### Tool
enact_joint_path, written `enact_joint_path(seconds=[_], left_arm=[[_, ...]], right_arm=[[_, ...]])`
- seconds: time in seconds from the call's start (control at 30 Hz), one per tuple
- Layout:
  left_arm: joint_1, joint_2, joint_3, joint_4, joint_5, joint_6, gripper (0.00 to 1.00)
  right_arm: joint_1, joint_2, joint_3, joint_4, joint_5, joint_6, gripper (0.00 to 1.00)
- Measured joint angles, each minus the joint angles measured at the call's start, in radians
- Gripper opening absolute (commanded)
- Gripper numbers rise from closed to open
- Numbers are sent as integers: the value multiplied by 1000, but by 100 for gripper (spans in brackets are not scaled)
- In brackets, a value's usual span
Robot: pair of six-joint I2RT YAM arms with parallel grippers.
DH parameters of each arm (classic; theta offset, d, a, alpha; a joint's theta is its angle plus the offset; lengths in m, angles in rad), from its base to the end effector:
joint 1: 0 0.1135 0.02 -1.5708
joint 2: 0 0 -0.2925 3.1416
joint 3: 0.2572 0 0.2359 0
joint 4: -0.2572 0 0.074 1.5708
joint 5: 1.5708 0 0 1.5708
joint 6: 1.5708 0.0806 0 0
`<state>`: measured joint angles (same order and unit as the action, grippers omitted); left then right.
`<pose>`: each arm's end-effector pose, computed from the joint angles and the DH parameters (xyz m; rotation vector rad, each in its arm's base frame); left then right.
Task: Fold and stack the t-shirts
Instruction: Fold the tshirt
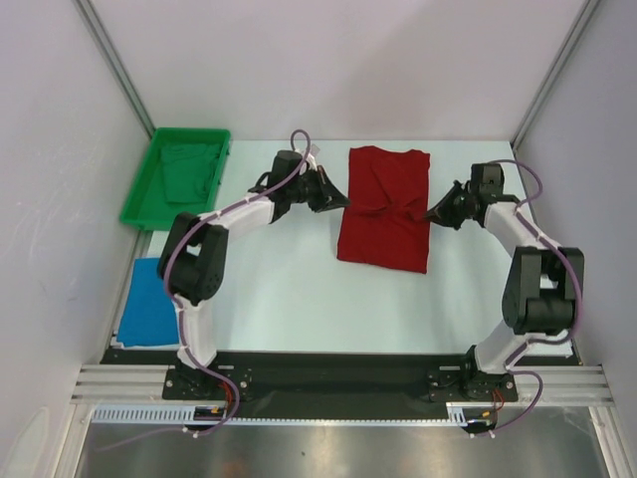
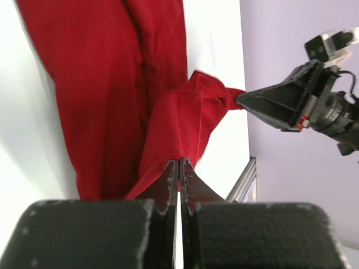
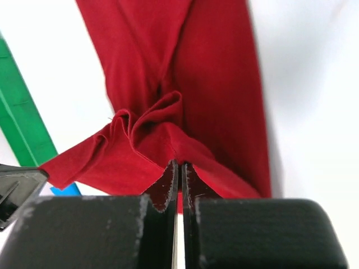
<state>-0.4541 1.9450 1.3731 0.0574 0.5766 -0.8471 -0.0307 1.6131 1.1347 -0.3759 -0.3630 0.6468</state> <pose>0.4071 -0.2476 0.2431 -0.0580 2.3045 -1.3387 0.3613 0.0175 0.2414 0.6616 2.3890 0.7132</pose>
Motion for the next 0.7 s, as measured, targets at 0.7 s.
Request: enact_joint_path(seconds=[0.7], left_arm=[[63, 293, 251, 0, 66, -69, 0]], right_arm=[[-92, 331, 235, 34, -193, -83, 0]])
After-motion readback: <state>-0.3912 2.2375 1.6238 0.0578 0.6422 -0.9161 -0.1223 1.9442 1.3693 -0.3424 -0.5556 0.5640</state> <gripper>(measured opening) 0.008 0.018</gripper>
